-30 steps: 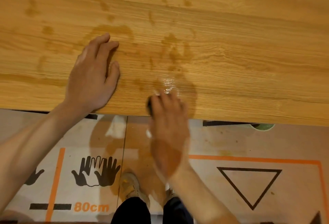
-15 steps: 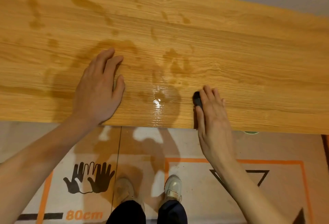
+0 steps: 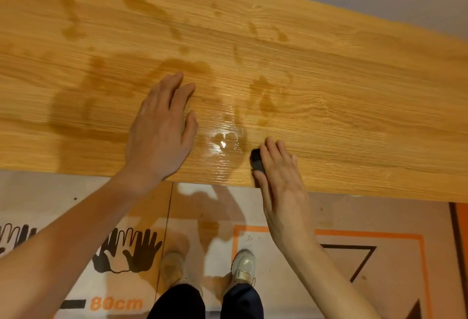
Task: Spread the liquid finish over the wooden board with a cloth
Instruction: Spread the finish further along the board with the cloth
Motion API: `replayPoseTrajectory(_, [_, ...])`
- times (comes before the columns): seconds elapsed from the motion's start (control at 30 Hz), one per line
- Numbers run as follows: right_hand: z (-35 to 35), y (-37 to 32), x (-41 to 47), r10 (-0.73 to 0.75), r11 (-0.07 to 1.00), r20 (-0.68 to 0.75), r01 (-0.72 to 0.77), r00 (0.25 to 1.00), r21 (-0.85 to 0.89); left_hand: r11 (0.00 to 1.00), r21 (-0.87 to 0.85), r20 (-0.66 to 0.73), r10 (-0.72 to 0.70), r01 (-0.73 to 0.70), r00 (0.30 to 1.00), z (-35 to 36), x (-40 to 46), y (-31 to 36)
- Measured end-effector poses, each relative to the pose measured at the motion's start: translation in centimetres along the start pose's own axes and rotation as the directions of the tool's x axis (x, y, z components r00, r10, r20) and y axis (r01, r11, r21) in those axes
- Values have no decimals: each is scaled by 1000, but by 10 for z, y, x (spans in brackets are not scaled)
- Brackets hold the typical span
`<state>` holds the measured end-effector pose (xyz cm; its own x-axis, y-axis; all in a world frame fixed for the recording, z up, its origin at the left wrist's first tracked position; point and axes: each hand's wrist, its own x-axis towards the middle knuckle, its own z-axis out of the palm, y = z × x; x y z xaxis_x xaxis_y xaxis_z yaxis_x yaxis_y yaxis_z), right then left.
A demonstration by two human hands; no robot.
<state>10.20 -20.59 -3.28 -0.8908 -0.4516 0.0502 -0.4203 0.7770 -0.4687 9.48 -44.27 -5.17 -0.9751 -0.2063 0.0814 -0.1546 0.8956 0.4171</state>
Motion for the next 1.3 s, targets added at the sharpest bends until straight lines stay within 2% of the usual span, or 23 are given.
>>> replayPoseTrajectory(0.17, [5, 12, 99, 176, 982, -95, -181, 980, -46, 1000, -5, -24, 17, -17, 1000, 2, 0, -2])
replayPoseTrajectory(0.23, [9, 13, 115, 202, 977, -141, -210, 969, -41, 1000, -7, -28, 17, -17, 999, 2, 1, -2])
replayPoseTrajectory(0.3, [13, 2, 89, 167, 985, -143, -171, 976, -19, 1000, -7, -32, 15, -15, 999, 3, 0, -2])
replayPoseTrajectory(0.43, [17, -30, -6, -31, 999, 20, 31, 999, 12, 1000, 10, -46, 15, -15, 999, 3, -1, -1])
replayPoseTrajectory(0.5, [13, -25, 6, -76, 997, 49, 75, 996, 13, 1000, 5, -46, 9, -9, 999, 3, 1, 0])
replayPoseTrajectory(0.57, [13, -19, 47, -42, 999, 26, 43, 999, -20, 1000, 1, -50, 5, -5, 999, 3, 2, 0])
replayPoseTrajectory(0.67, [16, -10, 115, 109, 994, -48, -109, 993, 1, 1000, 1, -43, 6, -6, 999, 4, 1, 0])
replayPoseTrajectory(0.73, [22, -14, 116, 157, 987, -86, -154, 984, 41, 1000, -5, -38, 6, -6, 999, 4, 0, 0])
replayPoseTrajectory(0.8, [24, -31, 75, 123, 990, -73, -117, 990, 76, 1000, -10, -43, 1, -2, 999, 3, 0, 0])
replayPoseTrajectory(0.93, [29, -52, -4, -55, 996, 18, 54, 998, 76, 1000, -18, -41, -3, 2, 999, 2, 0, 1])
replayPoseTrajectory(1.03, [32, -47, 49, -64, 996, 17, 63, 998, 62, 1000, 8, -22, -9, 9, 1000, 2, 3, 0])
replayPoseTrajectory(1.13, [40, -46, 122, 38, 998, -54, -35, 998, 54, 1000, 10, -14, -18, 18, 1000, 2, 3, 0])
replayPoseTrajectory(1.2, [46, -48, 141, 82, 996, -85, -78, 993, 44, 1000, -2, -8, -22, 22, 1000, 1, 1, 0])
replayPoseTrajectory(1.23, [46, -48, 138, 52, 998, -71, -50, 996, 31, 1000, -9, -5, -28, 28, 1000, 1, 1, 1])
replayPoseTrajectory(1.3, [33, -38, 107, -91, 996, 47, 91, 995, 5, 999, -19, 6, -42, 42, 999, 0, 0, 2])
